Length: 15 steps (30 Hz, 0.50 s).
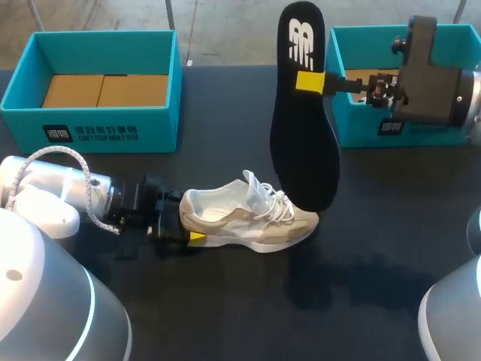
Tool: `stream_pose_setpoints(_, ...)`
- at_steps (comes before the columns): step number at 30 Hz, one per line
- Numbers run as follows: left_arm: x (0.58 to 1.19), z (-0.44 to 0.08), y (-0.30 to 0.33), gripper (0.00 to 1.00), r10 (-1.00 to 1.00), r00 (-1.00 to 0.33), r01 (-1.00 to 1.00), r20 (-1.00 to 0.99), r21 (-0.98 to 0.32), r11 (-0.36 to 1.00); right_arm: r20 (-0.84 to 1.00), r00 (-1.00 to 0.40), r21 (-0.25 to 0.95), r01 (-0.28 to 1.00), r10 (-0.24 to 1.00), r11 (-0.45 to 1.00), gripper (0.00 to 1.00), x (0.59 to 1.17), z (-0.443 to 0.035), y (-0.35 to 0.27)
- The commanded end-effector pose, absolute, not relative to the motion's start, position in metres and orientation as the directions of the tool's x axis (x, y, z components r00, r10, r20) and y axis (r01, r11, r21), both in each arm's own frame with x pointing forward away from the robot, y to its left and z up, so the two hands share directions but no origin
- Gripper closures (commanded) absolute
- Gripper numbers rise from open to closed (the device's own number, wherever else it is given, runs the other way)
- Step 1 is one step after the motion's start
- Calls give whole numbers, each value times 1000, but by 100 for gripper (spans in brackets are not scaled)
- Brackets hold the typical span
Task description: Take the shoe out of the shoebox, open the shoe tongue, remove and reinsert the insole, then place the shoe into the shoebox
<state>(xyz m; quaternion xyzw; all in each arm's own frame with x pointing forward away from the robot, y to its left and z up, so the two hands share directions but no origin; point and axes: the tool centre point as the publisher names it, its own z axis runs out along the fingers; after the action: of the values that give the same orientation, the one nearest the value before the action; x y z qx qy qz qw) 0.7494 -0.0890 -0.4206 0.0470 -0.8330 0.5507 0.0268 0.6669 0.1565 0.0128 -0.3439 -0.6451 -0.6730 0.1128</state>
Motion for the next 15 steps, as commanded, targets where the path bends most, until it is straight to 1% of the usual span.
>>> stream_pose_setpoints(1,748,-412,-81,0,-52,-994,-106,93,-907,407,609,-738,791,596,292,-143,100,671,13,162)
stream_pose_setpoints(4,747,-408,-75,0,-58,-994,-104,88,-901,421,609,-738,791,596,292,-143,100,671,13,162)
stream_pose_setpoints(15,745,-396,-54,0,-25,-994,-104,108,-827,553,609,-738,791,596,292,-143,100,671,13,162)
